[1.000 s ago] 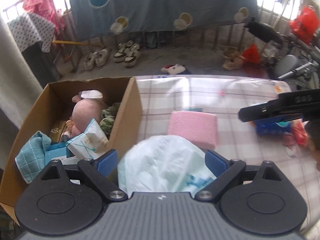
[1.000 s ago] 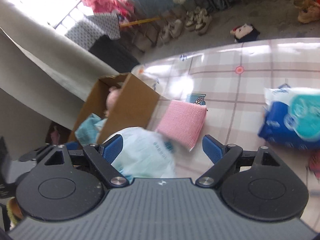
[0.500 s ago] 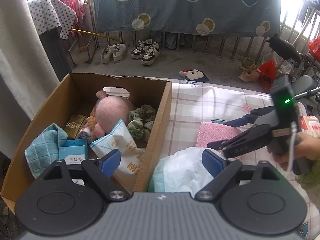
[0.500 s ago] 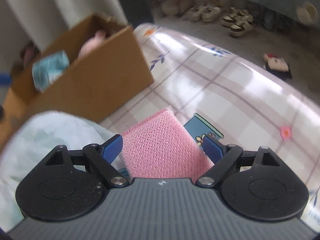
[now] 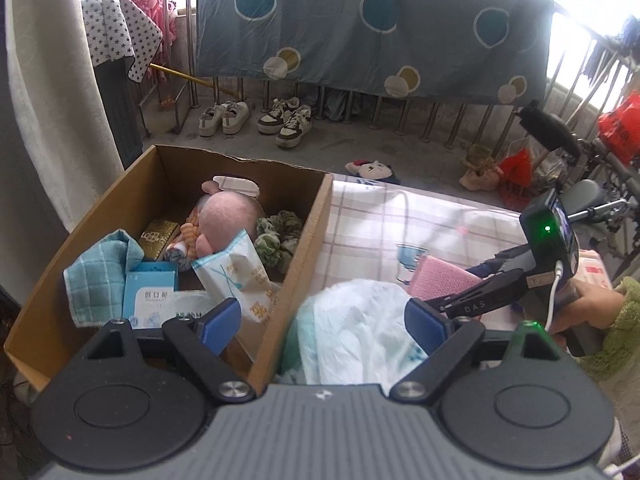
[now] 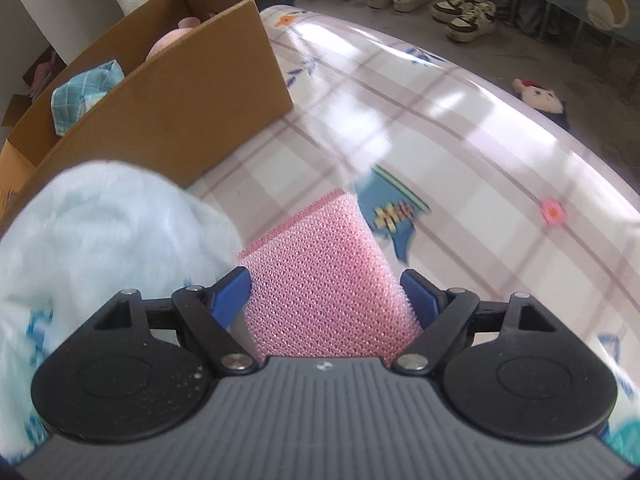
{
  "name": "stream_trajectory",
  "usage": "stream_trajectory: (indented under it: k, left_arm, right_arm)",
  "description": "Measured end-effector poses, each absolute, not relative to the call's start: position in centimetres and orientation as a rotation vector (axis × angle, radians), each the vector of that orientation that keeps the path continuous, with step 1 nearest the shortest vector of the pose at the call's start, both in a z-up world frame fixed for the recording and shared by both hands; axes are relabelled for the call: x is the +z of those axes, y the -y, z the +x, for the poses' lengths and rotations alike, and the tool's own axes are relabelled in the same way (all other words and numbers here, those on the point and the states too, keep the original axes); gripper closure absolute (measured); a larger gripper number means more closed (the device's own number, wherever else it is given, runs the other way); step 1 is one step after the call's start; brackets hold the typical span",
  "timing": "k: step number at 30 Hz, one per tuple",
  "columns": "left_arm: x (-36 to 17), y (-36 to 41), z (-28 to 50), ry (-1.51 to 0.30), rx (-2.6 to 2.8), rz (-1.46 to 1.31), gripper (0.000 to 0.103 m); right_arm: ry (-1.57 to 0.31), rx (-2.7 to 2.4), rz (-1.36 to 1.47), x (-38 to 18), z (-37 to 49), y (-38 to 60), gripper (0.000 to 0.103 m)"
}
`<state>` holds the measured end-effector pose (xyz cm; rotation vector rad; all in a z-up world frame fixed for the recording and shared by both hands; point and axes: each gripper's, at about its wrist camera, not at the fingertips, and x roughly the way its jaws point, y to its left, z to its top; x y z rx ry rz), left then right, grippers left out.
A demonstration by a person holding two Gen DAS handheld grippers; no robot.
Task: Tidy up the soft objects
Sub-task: 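Pass the pink sponge from the right gripper into the left gripper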
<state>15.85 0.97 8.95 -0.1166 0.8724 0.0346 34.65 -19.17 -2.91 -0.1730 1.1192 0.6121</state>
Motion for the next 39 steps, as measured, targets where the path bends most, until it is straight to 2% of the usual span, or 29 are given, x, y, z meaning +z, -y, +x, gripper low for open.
stream_trajectory:
  k: [10, 19, 23, 31, 39]
  left_arm:
    - [7.8, 3.7, 8.4, -0.842, -0.114, -0.156, 0.013]
    - [5.0, 10.3, 6.5, -0.837, -0.292, -0.148, 0.013]
    - [3.2, 13.7, 7.4, -0.880, -0.354, -0.101, 0.013]
    - [-0.4, 20.3, 11.3, -0.993, -0.375, 0.020, 0.012]
    - [-4.6, 22.1, 17.6, -1.122, -0.197, 0.044, 0.012]
  right_arm:
    - [-1.182, 0.507, -0.035, -3.3, 26.9, 25.4, 0.023]
    - [-1.167, 0.517, 0.603, -6.4, 19.1, 34.8, 0.022]
    - [-1.051, 0.515, 0.706, -5.9, 15.6, 37.5, 0.022]
    - [-0.703, 0.502, 0.844, -5.3, 11.4, 43.7, 0.019]
    - [-0.625, 0.544, 0.912, -7.1, 11.0, 45.3, 0.018]
